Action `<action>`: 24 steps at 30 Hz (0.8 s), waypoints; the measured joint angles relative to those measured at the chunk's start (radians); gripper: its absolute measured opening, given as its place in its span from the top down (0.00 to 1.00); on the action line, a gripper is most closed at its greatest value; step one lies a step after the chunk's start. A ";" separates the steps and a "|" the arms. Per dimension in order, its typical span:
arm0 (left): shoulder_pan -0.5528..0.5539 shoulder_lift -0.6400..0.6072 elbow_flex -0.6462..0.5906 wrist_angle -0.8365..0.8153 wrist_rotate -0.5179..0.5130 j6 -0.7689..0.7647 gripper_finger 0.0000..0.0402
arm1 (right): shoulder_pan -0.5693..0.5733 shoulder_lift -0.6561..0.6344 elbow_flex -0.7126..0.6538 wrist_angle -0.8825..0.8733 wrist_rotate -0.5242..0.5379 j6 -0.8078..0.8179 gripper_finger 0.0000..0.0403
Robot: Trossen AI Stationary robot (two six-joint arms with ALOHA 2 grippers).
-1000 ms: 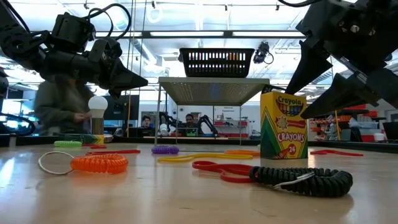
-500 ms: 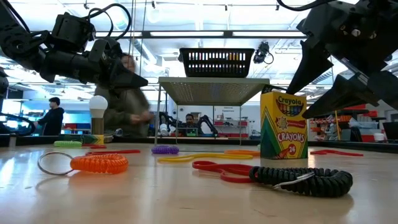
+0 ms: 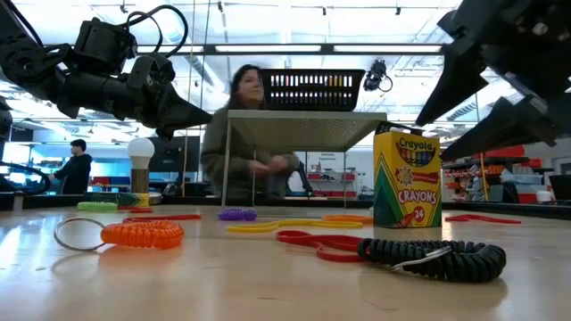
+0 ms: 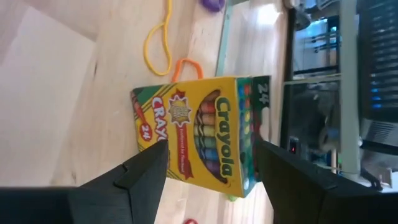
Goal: Pick & Place Office Desk Supplies
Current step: Put the top right yellow crayon box into the middle black bin on the shelf
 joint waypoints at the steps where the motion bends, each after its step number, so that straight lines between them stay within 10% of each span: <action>1: 0.000 0.000 0.000 0.000 0.000 0.000 0.96 | 0.004 0.000 0.001 0.000 0.014 0.011 0.37; 11: 0.000 0.000 0.000 0.000 0.000 0.000 0.96 | -0.003 -0.073 0.098 -0.061 0.009 0.055 0.46; 19: 0.000 0.000 0.000 0.000 0.000 0.000 0.96 | -0.155 -0.263 0.086 -0.104 -0.261 0.007 0.95; 24: 0.000 0.000 0.000 0.000 0.000 0.000 0.96 | -0.296 -0.448 -0.088 0.162 -0.515 -0.142 0.98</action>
